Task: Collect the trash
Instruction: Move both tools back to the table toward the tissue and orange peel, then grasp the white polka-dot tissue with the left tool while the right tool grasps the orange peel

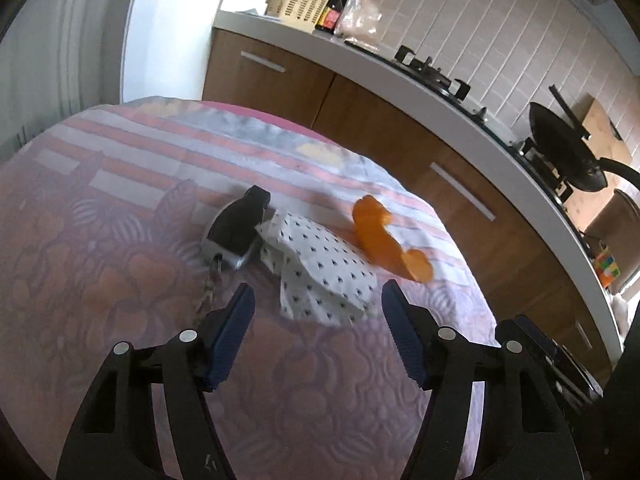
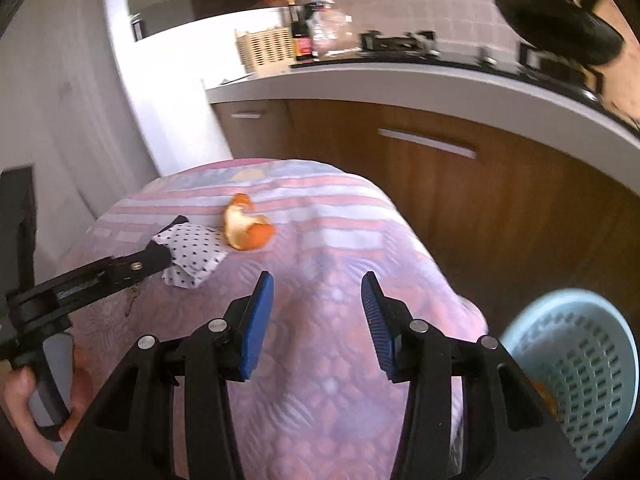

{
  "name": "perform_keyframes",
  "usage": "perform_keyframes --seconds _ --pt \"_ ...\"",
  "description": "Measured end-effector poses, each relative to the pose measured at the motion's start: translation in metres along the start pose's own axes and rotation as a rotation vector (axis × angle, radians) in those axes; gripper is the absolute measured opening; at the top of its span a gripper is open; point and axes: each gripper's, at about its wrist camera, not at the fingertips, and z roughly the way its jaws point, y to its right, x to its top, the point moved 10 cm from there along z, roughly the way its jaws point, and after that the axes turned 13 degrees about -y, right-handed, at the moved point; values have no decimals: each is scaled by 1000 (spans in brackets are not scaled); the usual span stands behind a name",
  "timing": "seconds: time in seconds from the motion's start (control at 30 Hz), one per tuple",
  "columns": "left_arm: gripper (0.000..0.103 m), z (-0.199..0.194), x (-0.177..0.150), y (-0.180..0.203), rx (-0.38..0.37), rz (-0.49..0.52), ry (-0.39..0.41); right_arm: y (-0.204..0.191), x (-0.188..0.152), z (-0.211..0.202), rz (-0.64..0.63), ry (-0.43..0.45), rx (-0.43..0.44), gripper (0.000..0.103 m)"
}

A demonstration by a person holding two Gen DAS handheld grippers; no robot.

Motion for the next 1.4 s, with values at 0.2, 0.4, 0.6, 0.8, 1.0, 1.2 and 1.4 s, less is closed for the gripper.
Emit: perform_keyframes --seconds 0.2,0.4,0.6,0.8,1.0,1.2,1.4 --pt "62 28 17 -1 17 2 -59 -6 10 13 -5 -18 14 42" --pt "48 35 23 0 110 67 -47 -8 18 14 -21 -17 9 42" --pt "34 39 23 1 184 113 -39 -12 26 18 -27 -15 2 42" --pt "13 38 18 17 213 220 -13 -10 28 20 -25 -18 -2 42" --pt "5 13 17 25 158 246 26 -22 37 21 -68 -26 44 42" --pt "5 -19 13 11 164 250 64 -47 39 45 -114 -92 101 42" --pt "5 -35 11 -19 188 196 87 -67 39 72 -157 -146 105 68"
